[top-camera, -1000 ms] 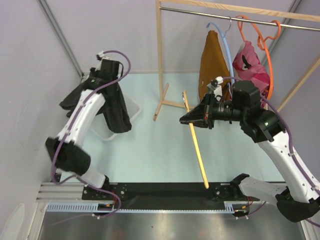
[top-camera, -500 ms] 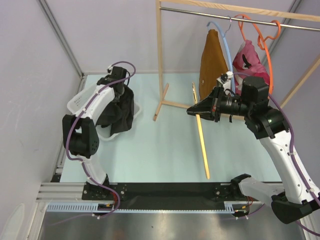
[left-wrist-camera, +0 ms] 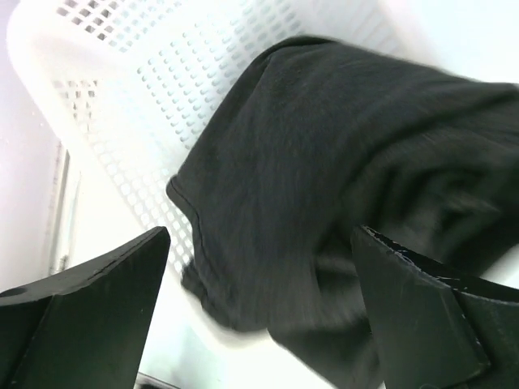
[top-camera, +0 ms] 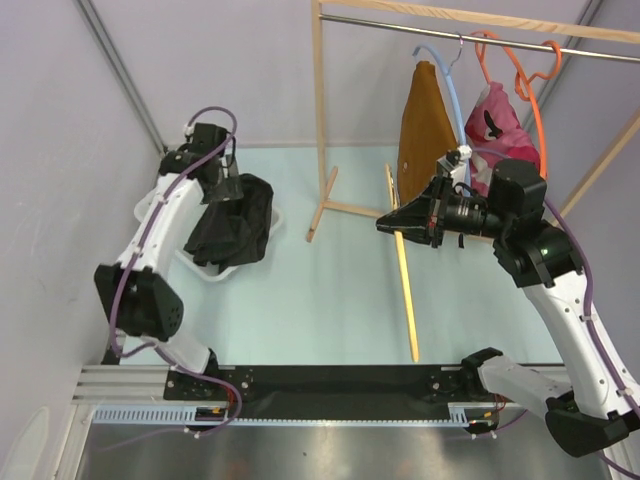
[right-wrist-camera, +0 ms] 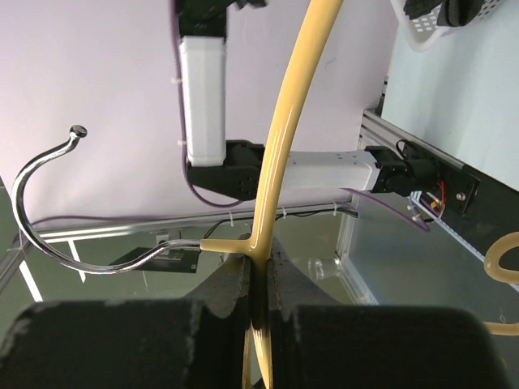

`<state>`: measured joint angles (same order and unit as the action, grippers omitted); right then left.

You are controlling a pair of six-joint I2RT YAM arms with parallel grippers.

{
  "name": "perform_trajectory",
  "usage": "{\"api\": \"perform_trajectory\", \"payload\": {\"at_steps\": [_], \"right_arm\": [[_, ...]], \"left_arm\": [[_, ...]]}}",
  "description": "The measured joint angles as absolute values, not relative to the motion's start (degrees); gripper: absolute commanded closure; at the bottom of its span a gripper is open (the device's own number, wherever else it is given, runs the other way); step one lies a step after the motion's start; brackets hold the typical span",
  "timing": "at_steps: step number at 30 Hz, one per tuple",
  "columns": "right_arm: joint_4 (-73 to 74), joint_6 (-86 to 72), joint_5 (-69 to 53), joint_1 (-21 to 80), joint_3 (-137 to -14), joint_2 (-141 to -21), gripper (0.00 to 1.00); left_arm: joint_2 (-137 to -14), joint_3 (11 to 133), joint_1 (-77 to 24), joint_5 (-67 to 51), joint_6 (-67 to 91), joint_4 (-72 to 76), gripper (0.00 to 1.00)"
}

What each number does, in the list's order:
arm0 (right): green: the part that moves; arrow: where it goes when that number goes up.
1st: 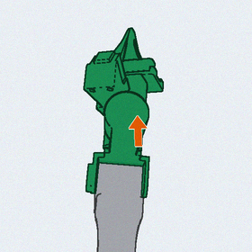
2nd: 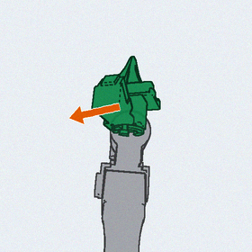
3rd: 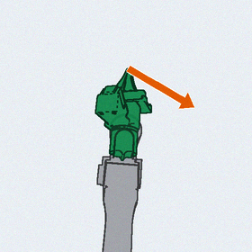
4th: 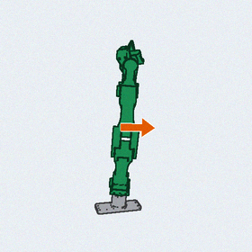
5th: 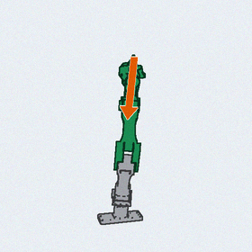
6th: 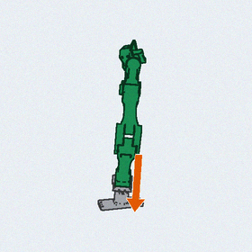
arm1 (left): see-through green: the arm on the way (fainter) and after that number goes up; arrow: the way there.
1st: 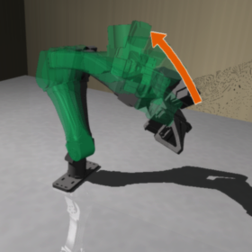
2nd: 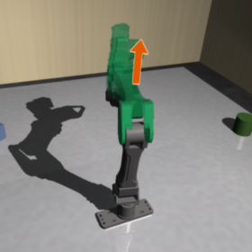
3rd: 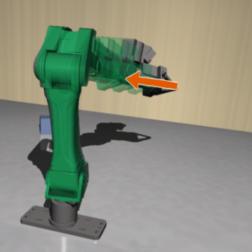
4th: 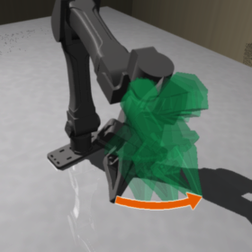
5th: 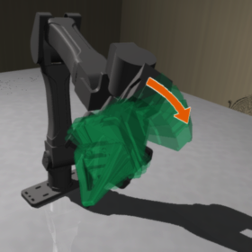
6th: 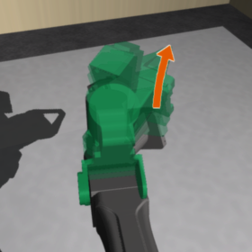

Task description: Remove the trousers from the hanger

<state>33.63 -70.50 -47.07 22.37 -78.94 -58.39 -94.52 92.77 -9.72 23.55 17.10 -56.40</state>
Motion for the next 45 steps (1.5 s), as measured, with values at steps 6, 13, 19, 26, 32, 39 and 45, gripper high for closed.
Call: {"api": "perform_trajectory", "payload": {"at_steps": [6,13,19,26,32,39,45], "right_arm": [[33.61,-70.24,-47.27,22.37,-77.17,-57.52,1.0],[32.71,-70.35,-47.31,22.35,-75.9,-57.49,1.0],[29.02,-70.74,-47.22,22.35,-73.25,-56.51,1.0],[26.26,-71.31,-46.06,22.35,-66.96,-53.98,1.0],[25.04,-72.05,-44.03,22.35,-65.34,-53.23,1.0],[23.27,-74.28,-41.93,22.37,-65.34,-50.74,1.0],[21.34,-77.08,-39.72,22.79,-65.34,-50.19,1.0]], "left_arm": [[-81.54,95.37,-10.33,15.94,24.43,-59.33,0.0],[-56.47,84.84,-36.67,6.28,38.68,-47.81,0.11],[-49.06,74.81,-69.56,13.61,51.13,-39.27,0.14],[-63.75,82.37,-96.84,28.49,51.44,-33.23,0.14],[-68.27,86.85,-100.97,34.2,47.81,-30.89,0.11],[-67.85,87.74,-100.05,37.23,44.29,-29.39,0.16],[-69.23,89.91,-93.01,33.82,42.24,-29.69,0.25]]}}
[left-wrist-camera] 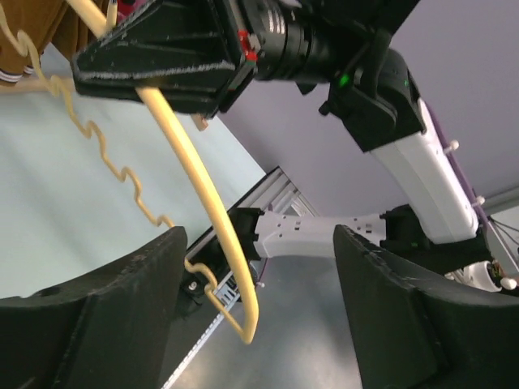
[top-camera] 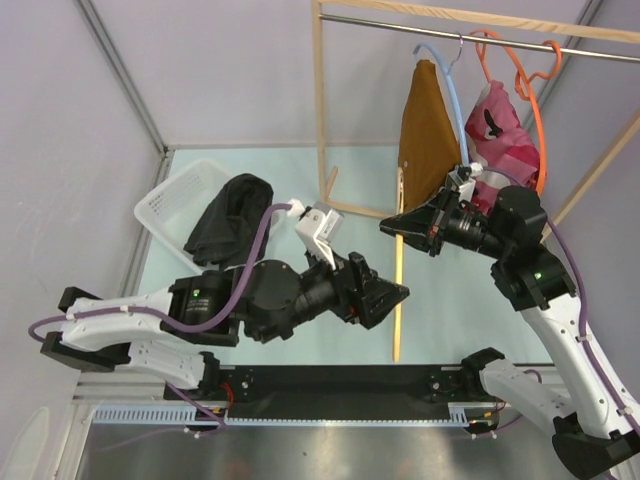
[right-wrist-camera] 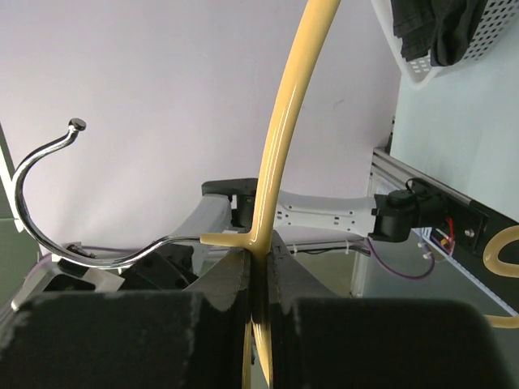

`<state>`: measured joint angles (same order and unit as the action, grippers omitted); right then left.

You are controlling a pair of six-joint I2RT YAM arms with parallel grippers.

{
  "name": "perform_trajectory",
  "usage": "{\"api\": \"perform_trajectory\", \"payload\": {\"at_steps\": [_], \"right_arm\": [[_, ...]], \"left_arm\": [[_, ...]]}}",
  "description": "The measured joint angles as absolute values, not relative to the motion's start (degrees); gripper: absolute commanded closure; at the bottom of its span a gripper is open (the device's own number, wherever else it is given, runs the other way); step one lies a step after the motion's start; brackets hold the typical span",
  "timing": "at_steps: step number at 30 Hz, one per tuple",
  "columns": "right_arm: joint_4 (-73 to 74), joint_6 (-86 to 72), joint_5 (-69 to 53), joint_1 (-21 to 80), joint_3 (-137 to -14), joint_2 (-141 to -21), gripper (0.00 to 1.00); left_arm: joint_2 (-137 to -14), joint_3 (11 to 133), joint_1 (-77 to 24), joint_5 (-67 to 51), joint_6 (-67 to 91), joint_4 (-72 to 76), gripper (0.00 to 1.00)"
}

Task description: Remove the trousers from the hanger

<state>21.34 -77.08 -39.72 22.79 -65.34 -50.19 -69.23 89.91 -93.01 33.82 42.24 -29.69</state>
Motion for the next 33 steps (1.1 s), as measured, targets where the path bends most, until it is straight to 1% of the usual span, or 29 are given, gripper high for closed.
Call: {"api": "perform_trajectory", "payload": {"at_steps": [4,12,15,21,22,25,29,33], "right_arm": [[20.71,-78.7,-38.22,23.07,-65.34,-50.24,1.0],[18.39,-81.21,-35.88,23.27,-65.34,-50.57,1.0],[18.15,-81.65,-34.94,23.46,-65.34,-50.57,1.0],[19.14,-82.06,-32.51,23.49,-65.43,-50.57,1.0],[19.7,-82.08,-31.94,23.51,-65.65,-50.57,1.0],[20.73,-81.89,-30.33,23.59,-66.15,-50.59,1.0],[21.96,-81.47,-28.4,24.14,-66.63,-50.85,1.0],[22.52,-81.17,-27.38,25.08,-66.67,-51.68,1.0]], "left_arm": [[-72.07,94.0,-91.05,31.03,40.93,-30.13,0.29],[-73.14,94.37,-90.43,28.25,41.06,-33.32,0.3],[-74.5,95.79,-90.26,28.34,41.1,-35.42,0.34],[-83.02,108.55,-90.21,31.64,41.5,-47.33,0.44],[-84.33,110.61,-90.24,32.25,41.52,-49.47,0.47],[-88.09,116.95,-90.21,34.17,41.65,-55.66,0.5],[-91.53,122.41,-90.24,36.23,42.17,-61.78,0.52],[-92.18,123.13,-90.21,37.74,43.35,-64.53,0.53]]}}
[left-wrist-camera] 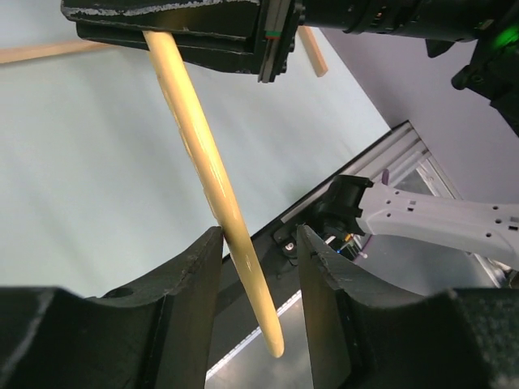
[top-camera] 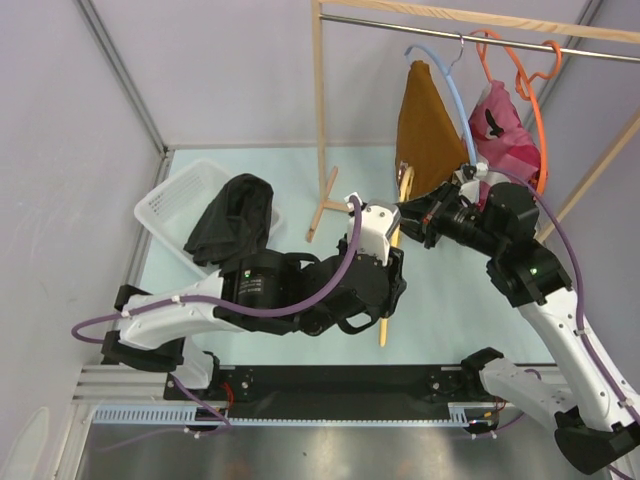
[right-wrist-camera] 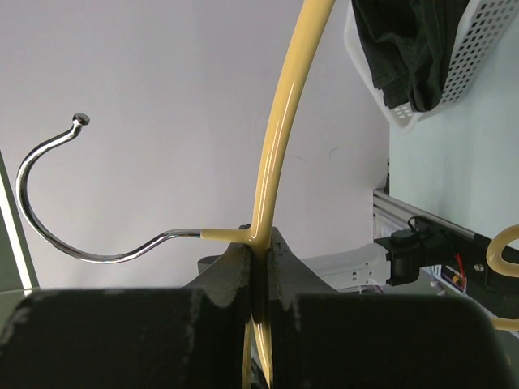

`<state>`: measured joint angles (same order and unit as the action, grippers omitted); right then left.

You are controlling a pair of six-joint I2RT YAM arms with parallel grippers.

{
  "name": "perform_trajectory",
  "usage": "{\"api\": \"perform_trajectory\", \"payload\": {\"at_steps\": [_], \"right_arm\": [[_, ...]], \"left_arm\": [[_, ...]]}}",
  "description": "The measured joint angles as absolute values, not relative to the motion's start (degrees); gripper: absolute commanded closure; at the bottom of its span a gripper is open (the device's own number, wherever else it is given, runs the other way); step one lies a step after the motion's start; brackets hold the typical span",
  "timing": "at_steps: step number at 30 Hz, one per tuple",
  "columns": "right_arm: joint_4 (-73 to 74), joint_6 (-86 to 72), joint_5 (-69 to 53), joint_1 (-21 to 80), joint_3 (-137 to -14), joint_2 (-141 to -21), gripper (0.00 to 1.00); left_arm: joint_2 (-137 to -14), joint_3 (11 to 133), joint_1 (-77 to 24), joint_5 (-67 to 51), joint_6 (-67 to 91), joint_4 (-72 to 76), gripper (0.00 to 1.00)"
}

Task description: Remove the trousers from the hanger

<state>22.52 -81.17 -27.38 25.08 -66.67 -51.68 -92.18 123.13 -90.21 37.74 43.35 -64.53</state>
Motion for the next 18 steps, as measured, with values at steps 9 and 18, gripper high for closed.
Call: {"api": "perform_trajectory", "payload": {"at_steps": [9,18], "right_arm": [[21.82,-82.32,-27.33,27.16,-66.67,-52.27,1.0],[19.7,-83.53,-26.28,29.3,-66.78,-53.58,1.0]], "left_arm": [[-92.01,121.47,-90.17,38.68,45.74,-66.98,0.43],[-91.92,119.33,-87.85,37.45,46.76,-67.68,0.86]]}}
